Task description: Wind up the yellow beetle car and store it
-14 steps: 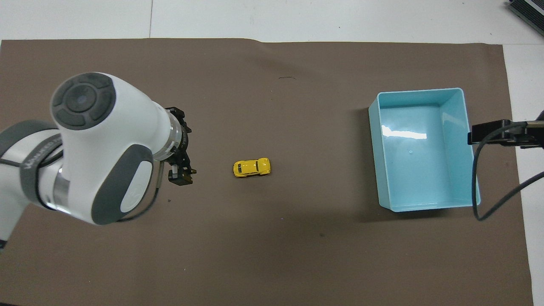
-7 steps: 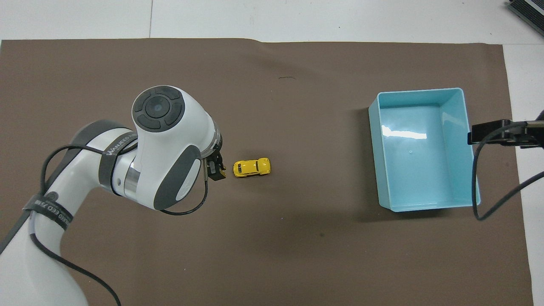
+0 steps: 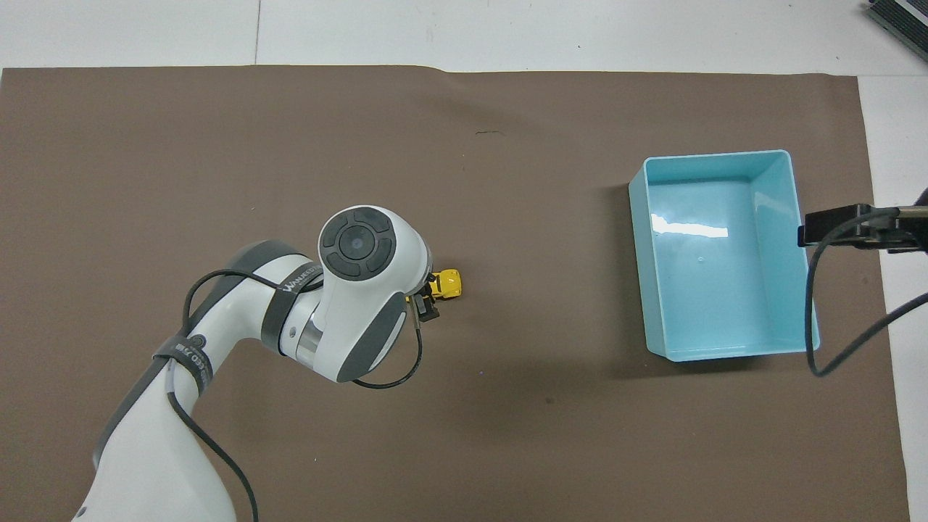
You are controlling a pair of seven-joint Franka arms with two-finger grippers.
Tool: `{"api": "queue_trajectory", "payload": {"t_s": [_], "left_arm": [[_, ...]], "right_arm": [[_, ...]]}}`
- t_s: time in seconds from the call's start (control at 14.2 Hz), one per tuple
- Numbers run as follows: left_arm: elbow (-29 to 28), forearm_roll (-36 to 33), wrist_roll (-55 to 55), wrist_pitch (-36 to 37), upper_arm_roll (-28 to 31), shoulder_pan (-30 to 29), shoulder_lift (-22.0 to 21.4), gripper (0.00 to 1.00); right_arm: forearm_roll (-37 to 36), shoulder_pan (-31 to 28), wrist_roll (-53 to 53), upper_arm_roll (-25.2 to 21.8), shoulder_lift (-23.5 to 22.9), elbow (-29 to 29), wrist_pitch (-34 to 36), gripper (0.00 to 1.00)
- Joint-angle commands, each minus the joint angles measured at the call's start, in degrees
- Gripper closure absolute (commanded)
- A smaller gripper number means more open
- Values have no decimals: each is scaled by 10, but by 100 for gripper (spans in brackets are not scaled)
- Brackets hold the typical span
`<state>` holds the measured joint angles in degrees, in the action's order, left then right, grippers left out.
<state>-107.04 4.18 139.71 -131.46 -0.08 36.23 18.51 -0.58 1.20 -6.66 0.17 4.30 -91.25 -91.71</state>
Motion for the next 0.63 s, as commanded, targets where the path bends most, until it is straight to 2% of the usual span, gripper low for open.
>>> {"api": "queue_trajectory", "payload": {"t_s": [0.0, 0.42, 0.49, 0.56], "left_arm": [[-10, 4, 14, -40, 12, 20, 28, 0], [-12, 0, 3, -35, 12, 17, 29, 1], [-12, 0, -14, -34, 12, 17, 29, 24], [-12, -1, -31, -32, 11, 17, 29, 41]], "right_arm": [[-1, -3, -8, 4, 4, -2, -6, 0], [-1, -2, -8, 4, 4, -2, -6, 0], [-1, -3, -8, 4, 4, -2, -6, 0], [-1, -3, -8, 4, 4, -2, -6, 0]]}}
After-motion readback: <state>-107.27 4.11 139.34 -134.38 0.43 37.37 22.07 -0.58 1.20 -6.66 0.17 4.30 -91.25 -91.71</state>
